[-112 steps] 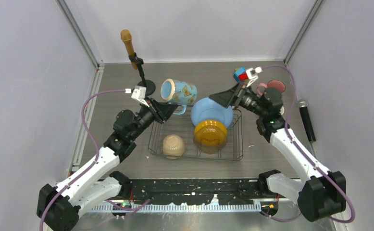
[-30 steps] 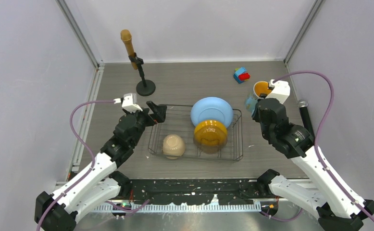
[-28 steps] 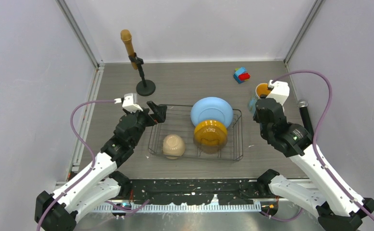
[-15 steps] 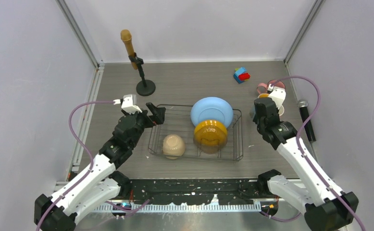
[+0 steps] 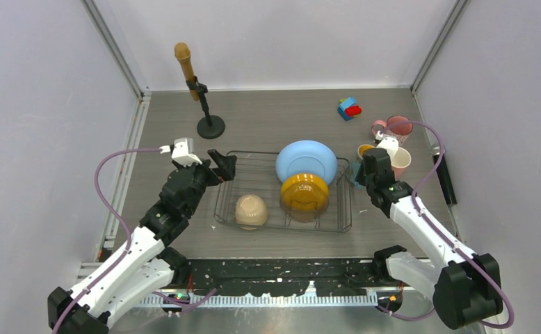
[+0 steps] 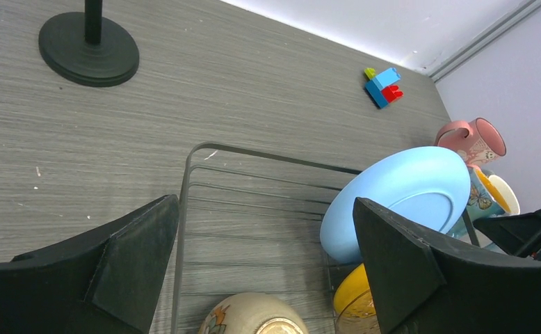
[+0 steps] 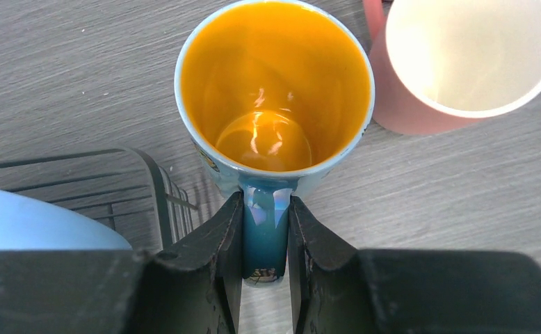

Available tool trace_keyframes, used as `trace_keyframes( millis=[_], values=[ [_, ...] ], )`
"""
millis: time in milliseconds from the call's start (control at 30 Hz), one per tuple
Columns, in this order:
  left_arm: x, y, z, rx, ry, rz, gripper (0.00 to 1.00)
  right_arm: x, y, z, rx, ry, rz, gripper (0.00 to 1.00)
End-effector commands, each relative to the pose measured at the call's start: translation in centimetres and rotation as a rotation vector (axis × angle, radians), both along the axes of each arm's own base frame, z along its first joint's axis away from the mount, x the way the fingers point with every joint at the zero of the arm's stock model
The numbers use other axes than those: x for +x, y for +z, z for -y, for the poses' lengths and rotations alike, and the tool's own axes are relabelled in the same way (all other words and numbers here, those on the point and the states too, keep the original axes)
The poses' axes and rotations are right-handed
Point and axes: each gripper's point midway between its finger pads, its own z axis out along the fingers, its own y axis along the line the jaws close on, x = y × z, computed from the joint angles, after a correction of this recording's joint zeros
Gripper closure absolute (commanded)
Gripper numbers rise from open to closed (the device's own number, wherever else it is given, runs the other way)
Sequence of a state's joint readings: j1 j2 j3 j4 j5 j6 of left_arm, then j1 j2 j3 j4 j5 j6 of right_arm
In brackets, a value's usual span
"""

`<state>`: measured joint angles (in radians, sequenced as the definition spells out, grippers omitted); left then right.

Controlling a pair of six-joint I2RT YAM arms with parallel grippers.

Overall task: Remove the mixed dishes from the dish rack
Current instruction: Place the cup at the center of the board.

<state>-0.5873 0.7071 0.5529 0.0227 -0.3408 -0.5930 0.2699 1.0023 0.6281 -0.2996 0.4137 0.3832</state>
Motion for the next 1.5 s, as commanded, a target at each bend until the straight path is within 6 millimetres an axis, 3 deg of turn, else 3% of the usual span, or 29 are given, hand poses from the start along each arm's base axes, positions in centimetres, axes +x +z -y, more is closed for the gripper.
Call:
trace_keyframes(
  millis=[0, 300, 433, 800, 867, 1100, 1333, 1467],
  values=[
    [0.3, 0.3, -0.2, 0.007, 0.012, 0.012, 0.00, 4.3, 4.5, -0.6, 0.034, 0.007, 0.264, 0.99],
    [0.2, -0.3, 0.6, -0.014, -0.022, -0.002, 0.00, 5.9, 1.7, 0.0, -0.016, 0.011, 0.224, 0.99],
    [0.1, -0.5, 0.6, -0.009, -0.022, -0.008, 0.00, 6.1, 1.4, -0.1, -0.005, 0.007, 0.216, 0.77],
    [-0.2, -0.1, 0.3, -0.023, -0.020, 0.018, 0.00, 3.7, 1.0, 0.3, 0.022, -0.026, 0.124, 0.49],
    [-0.2, -0.2, 0.2, -0.020, -0.018, 0.017, 0.00, 3.4, 1.3, 0.6, 0.016, -0.043, 0.106, 0.41],
    [-0.3, -0.3, 0.1, -0.017, -0.014, 0.015, 0.00, 2.3, 2.6, 1.0, 0.016, -0.069, 0.072, 0.28],
    [-0.5, 0.0, -0.1, -0.023, -0.011, 0.021, 0.01, 1.0, 5.0, 1.0, 0.053, -0.069, 0.106, 0.02],
    [-0.4, -0.1, -0.1, -0.025, -0.004, 0.012, 0.00, 0.0, 7.1, 1.3, 0.071, -0.078, 0.154, 0.00]
  ],
)
